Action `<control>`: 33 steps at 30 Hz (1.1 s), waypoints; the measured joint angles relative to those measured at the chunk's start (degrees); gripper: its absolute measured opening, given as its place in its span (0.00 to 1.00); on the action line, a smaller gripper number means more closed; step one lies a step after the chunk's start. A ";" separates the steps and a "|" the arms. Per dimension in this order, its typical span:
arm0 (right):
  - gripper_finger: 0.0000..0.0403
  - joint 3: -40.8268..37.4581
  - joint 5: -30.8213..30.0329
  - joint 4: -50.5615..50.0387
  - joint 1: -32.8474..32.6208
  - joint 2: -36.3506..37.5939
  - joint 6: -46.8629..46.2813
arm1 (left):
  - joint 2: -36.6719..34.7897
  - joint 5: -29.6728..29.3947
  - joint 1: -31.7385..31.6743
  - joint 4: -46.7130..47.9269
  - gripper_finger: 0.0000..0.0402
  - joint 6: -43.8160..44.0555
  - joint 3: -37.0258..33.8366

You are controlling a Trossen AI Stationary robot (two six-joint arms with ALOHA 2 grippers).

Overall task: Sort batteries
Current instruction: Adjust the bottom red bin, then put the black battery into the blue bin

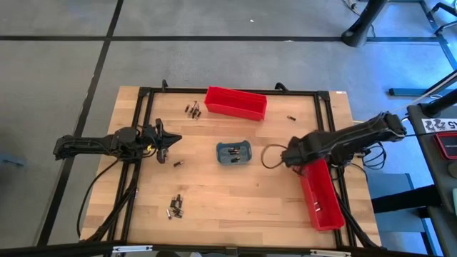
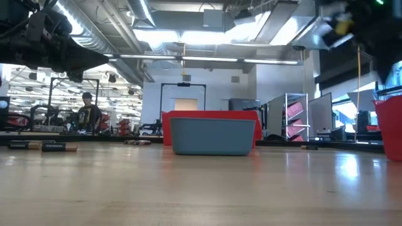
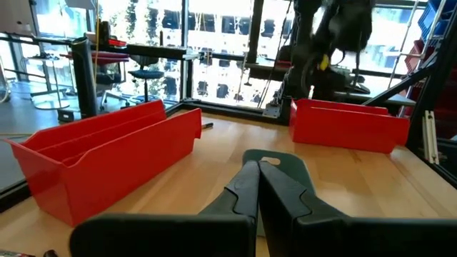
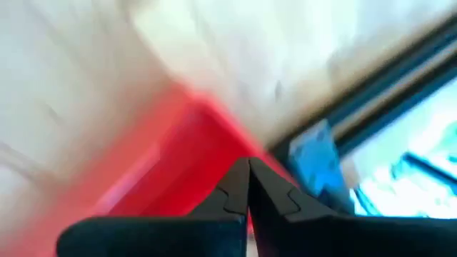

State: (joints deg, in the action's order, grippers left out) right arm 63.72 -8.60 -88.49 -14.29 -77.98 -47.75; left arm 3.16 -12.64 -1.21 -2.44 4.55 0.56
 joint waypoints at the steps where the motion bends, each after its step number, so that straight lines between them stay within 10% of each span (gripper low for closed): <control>1: 0.02 1.54 -1.95 1.30 0.60 0.05 0.04 | 0.00 0.00 0.00 0.01 0.00 -0.11 0.00; 9: 0.02 -0.96 -0.64 25.12 5.35 0.01 13.62 | 0.00 0.00 0.00 0.00 0.00 -0.55 0.00; 19: 0.02 -12.69 3.61 19.95 9.47 -0.01 9.37 | 0.00 0.00 0.00 0.01 0.00 -0.54 0.00; 28: 0.02 -6.78 -14.88 25.99 10.09 0.05 13.60 | 0.00 0.00 0.00 0.01 0.00 0.00 0.00; 33: 0.04 -7.84 -22.20 37.22 23.33 0.03 22.44 | 0.00 -0.09 0.00 -0.17 0.00 1.15 0.00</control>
State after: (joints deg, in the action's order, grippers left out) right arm 55.89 -30.80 -51.27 9.05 -77.95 -25.31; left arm 3.16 -12.73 -1.21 -2.61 5.70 0.56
